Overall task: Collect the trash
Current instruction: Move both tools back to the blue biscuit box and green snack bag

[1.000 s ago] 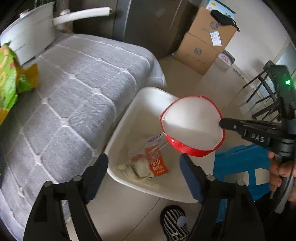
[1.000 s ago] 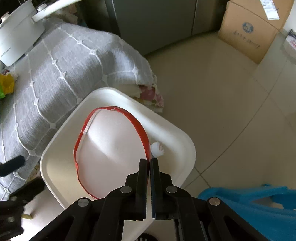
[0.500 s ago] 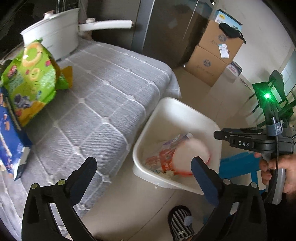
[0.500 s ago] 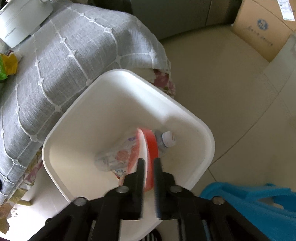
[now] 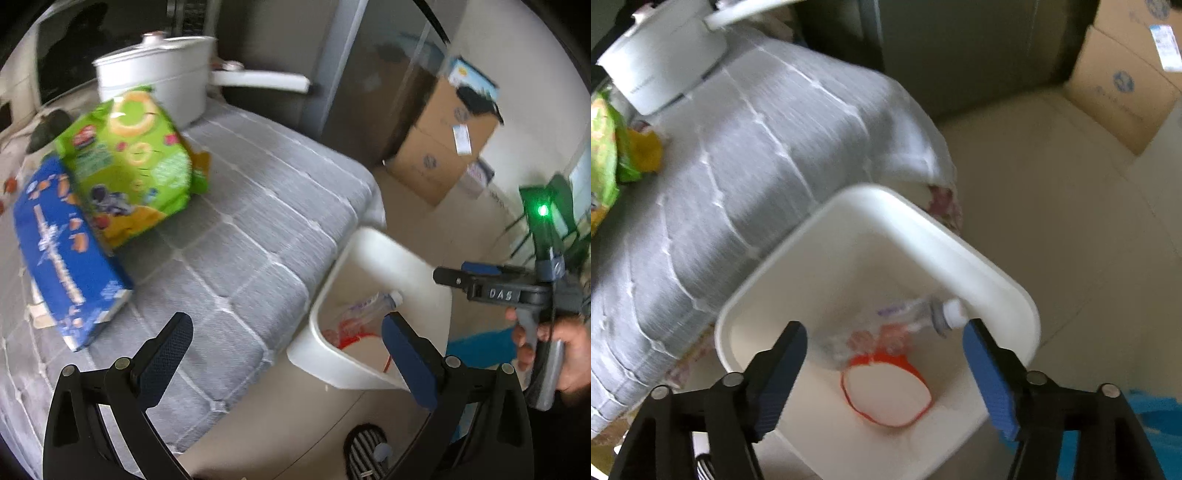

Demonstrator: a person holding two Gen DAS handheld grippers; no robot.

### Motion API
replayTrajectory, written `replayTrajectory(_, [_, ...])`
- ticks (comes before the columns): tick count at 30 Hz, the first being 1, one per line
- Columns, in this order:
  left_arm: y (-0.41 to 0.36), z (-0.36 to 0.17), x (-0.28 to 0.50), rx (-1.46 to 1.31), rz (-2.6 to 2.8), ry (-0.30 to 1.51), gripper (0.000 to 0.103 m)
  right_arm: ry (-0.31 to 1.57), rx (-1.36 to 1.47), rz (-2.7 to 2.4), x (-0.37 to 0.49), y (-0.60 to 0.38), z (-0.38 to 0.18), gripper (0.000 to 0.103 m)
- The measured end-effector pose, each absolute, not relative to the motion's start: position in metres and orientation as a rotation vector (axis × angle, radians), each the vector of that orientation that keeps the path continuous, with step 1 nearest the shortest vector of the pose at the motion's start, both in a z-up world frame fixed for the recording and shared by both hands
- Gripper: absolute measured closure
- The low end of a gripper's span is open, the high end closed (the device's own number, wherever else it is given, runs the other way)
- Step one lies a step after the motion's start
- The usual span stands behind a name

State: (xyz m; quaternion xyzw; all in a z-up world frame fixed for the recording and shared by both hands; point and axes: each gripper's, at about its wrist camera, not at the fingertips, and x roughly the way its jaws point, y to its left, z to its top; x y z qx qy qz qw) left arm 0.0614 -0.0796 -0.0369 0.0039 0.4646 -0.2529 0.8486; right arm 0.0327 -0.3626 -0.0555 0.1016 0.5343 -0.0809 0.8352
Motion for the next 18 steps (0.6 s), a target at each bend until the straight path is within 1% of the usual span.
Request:
replayTrajectory(7, [-0.002, -0.020, 0.069, -0.088, -0.406, 0.922, 0.000, 1.070, 0.190, -0.124, 0.050, -0.328, -0.040, 0.021])
replayTrajectory(11, [0.040, -0.020, 0.074, -0.116, -0.311, 0.911, 0.000, 1.057, 0.161, -0.083, 0.063, -0.302, -0.040, 0.020])
replayTrajectory(13, [0.064, -0.024, 0.077, -0.143, -0.265, 0.924, 0.000, 1.060, 0.143, -0.059, 0.071, -0.287, -0.042, 0.019])
replayTrajectory(18, [0.093, -0.041, 0.086, -0.245, -0.212, 0.990, 0.000, 1.078, 0.095, -0.014, 0.089, -0.254, -0.051, 0.019])
